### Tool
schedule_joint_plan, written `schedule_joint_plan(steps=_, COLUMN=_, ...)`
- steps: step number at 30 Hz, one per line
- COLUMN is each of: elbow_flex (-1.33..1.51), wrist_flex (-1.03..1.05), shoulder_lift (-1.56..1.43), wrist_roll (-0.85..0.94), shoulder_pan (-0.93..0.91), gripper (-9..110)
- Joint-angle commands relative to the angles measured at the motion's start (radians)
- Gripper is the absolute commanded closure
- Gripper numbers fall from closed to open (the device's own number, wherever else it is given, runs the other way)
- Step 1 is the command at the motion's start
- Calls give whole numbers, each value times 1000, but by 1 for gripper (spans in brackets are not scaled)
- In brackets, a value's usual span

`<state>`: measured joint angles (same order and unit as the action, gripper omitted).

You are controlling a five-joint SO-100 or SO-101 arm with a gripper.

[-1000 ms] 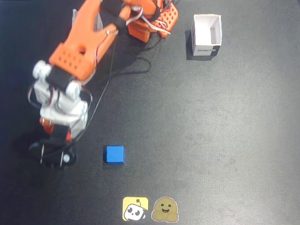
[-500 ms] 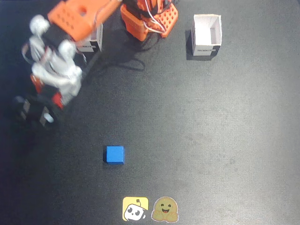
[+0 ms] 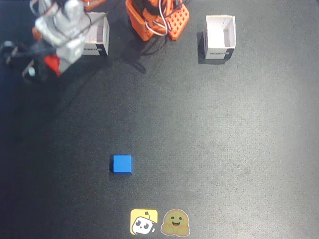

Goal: Put the red cube in the right box and the blue cube in the left box.

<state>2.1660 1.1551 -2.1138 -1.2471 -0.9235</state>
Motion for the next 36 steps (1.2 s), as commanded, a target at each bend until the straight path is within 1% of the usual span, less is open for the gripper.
schedule_joint_plan(steps=1, elbow_flex=3, wrist_flex=63, shoulder_lift=-95, wrist_roll=-6, shoulder_pan=-58, gripper=92)
schedule_joint_plan(steps=6, elbow_flex=46, wrist_flex=115, shoulder_lift=-201, wrist_roll=-37, shoulder_pan=-117, gripper=92)
schedule_joint_plan(steps=10, elbow_flex=87, wrist_flex=144, shoulder_lift=-273, wrist_roll=-104, shoulder_pan=-147, gripper=92)
schedule_joint_plan(steps=20, elbow_flex=195, wrist_flex=166, shoulder_lift=-347, wrist_roll=-258, shoulder_pan=-186, gripper=92)
schedule_joint_plan(steps=26, elbow_flex=299, wrist_flex=189, shoulder_lift=-488, wrist_roll=-333, shoulder_pan=-201, gripper=91)
schedule_joint_plan(steps=36, elbow_flex=376, wrist_flex=285, shoulder_lift=-663, wrist_roll=-357, shoulder_pan=-275, gripper=91)
